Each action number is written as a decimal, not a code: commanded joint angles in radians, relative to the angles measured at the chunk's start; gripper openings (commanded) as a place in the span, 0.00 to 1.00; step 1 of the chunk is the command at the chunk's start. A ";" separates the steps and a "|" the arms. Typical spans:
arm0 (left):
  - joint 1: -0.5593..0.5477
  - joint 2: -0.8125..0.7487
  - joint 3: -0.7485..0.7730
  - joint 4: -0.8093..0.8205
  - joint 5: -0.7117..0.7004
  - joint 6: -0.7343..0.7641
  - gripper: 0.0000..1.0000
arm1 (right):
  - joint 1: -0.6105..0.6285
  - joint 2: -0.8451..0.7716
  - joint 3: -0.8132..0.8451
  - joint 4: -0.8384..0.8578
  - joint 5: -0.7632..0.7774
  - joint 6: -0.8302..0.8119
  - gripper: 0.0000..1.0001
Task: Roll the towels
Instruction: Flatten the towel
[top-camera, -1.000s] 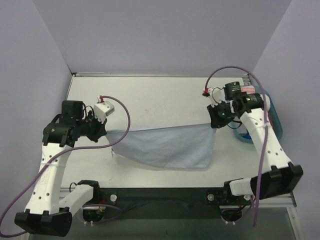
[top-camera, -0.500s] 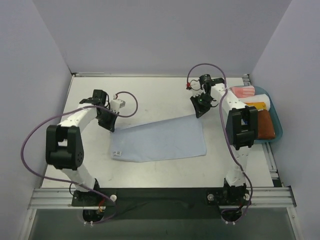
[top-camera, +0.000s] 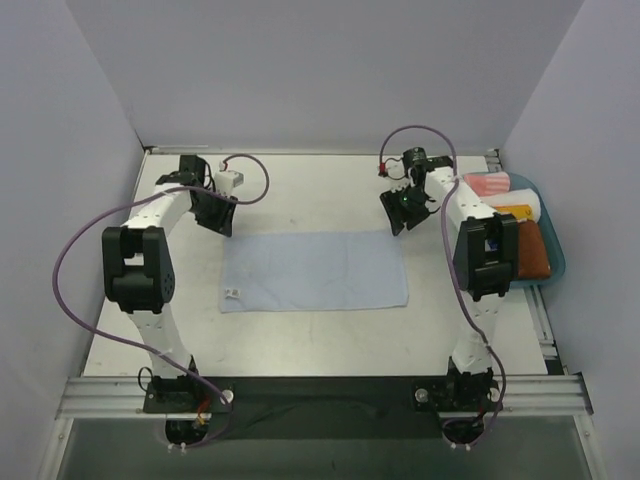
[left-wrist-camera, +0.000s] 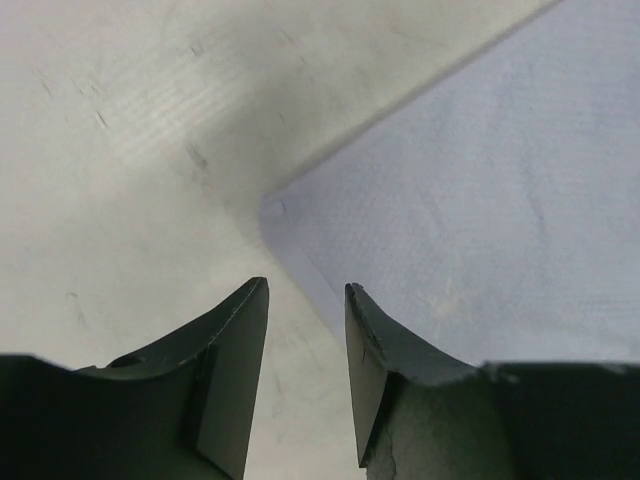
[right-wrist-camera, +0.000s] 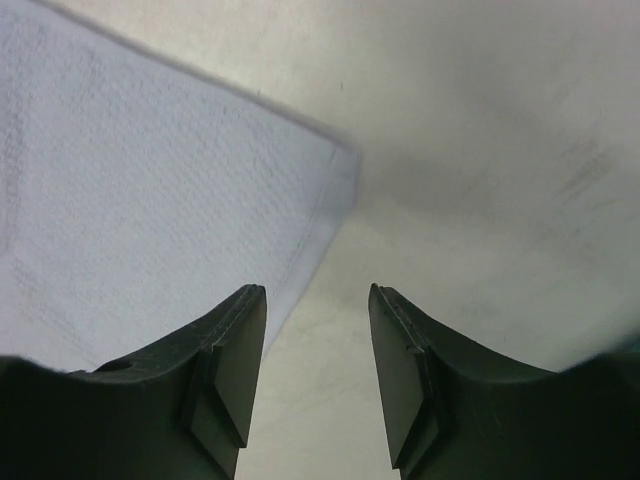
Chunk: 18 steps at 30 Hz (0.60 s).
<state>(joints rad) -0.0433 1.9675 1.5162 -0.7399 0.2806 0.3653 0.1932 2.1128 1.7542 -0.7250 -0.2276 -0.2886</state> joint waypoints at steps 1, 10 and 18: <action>0.006 -0.216 -0.095 -0.117 0.124 0.038 0.46 | -0.023 -0.209 -0.109 -0.079 -0.044 -0.010 0.43; -0.001 -0.446 -0.467 -0.182 0.160 0.146 0.20 | 0.026 -0.361 -0.455 -0.165 -0.216 -0.015 0.23; -0.036 -0.388 -0.547 -0.130 0.111 0.147 0.14 | 0.054 -0.295 -0.553 -0.091 -0.167 0.011 0.16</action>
<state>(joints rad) -0.0673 1.5604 0.9726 -0.9039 0.3958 0.4931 0.2386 1.7981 1.2182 -0.8177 -0.4145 -0.2878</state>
